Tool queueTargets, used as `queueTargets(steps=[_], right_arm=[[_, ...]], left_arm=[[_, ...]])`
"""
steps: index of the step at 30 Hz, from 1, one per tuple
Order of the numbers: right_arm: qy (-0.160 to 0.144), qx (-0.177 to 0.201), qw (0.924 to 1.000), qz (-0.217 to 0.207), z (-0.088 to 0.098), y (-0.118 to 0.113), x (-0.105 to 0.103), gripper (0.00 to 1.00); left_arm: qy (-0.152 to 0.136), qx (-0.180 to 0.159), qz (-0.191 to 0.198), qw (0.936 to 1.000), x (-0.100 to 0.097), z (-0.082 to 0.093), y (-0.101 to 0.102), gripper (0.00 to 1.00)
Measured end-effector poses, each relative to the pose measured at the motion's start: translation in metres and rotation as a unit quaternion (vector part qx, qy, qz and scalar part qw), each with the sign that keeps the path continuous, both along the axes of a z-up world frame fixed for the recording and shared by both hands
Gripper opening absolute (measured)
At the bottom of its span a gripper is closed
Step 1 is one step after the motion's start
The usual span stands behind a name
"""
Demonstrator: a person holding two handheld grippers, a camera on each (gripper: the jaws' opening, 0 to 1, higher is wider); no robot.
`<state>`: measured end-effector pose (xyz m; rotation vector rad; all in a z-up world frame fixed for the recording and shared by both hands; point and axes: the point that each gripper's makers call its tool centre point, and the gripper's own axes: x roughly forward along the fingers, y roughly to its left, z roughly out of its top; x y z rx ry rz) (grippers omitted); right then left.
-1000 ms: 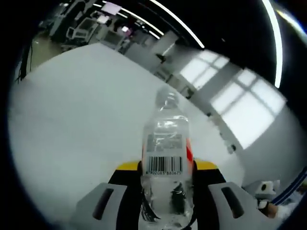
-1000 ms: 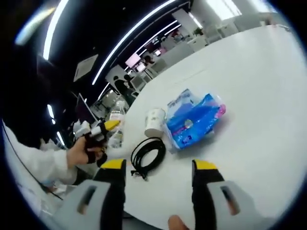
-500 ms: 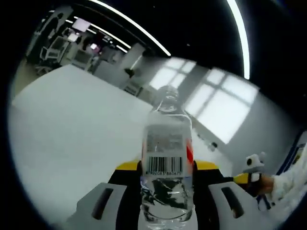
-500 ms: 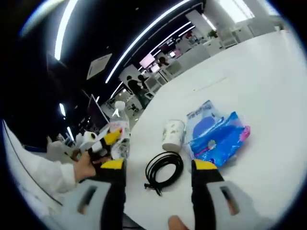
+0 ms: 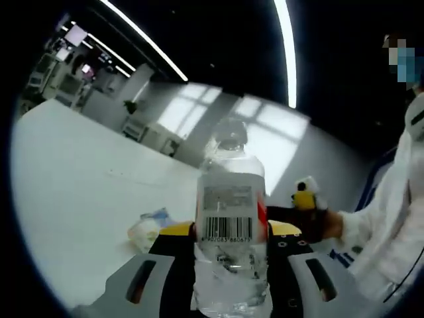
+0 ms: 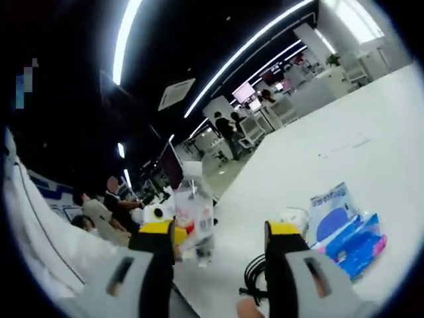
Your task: Arrange the tabletop items into an orderly group along one side of the table until the central work area is clear of visible clutter.
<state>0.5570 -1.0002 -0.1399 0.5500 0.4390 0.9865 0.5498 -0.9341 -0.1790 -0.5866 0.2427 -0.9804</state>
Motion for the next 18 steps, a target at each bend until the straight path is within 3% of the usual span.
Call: queueTargets(steps=[4,10,18], right_arm=[[-0.017,0.004,0.9994,0.031,0.017,0.02,0.006,0.53],[-0.028,0.001,0.9969,0.073,0.021,0.043,0.003,0.53],[-0.038,0.017,0.995,0.09,0.029,0.05,-0.007,0.49]], left_arm=[[-0.013,-0.006,-0.021,0.9997,-0.011,0.007,-0.011,0.37],[-0.025,-0.015,-0.046,0.9985,-0.027,0.015,-0.023,0.36],[-0.028,-0.013,-0.068,0.9972,-0.039,0.014,-0.028,0.36]])
